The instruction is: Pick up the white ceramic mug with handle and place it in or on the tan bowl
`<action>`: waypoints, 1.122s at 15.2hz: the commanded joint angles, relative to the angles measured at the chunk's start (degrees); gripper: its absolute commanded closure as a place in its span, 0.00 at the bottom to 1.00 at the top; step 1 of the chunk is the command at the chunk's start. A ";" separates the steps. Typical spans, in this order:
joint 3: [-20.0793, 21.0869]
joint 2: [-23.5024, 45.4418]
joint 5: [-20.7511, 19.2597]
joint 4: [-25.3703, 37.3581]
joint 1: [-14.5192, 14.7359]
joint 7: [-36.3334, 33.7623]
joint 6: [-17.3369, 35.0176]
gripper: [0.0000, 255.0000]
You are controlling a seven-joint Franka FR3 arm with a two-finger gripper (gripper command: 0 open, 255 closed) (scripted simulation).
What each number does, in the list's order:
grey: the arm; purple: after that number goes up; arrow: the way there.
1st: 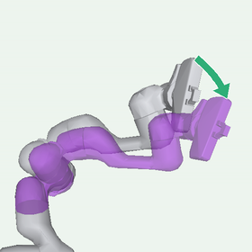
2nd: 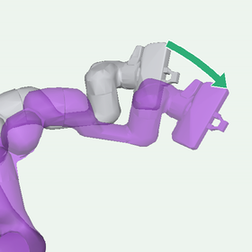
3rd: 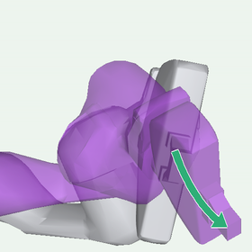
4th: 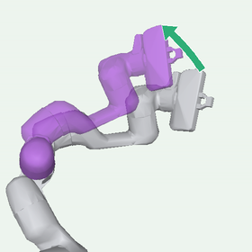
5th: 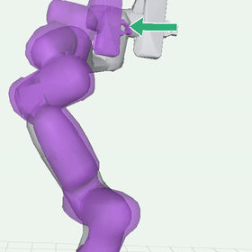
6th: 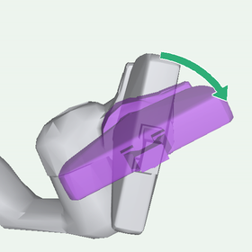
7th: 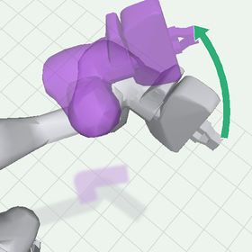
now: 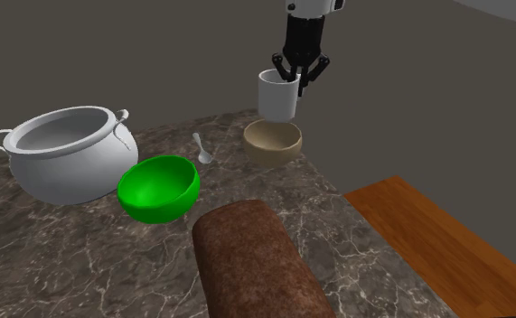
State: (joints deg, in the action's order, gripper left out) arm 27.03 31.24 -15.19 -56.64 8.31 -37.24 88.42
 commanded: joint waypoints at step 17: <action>0.29 -3.08 1.10 -12.61 -2.77 -0.60 9.46 0.00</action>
State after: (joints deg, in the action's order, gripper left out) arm 27.33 28.17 -14.08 -69.25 5.53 -37.84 97.88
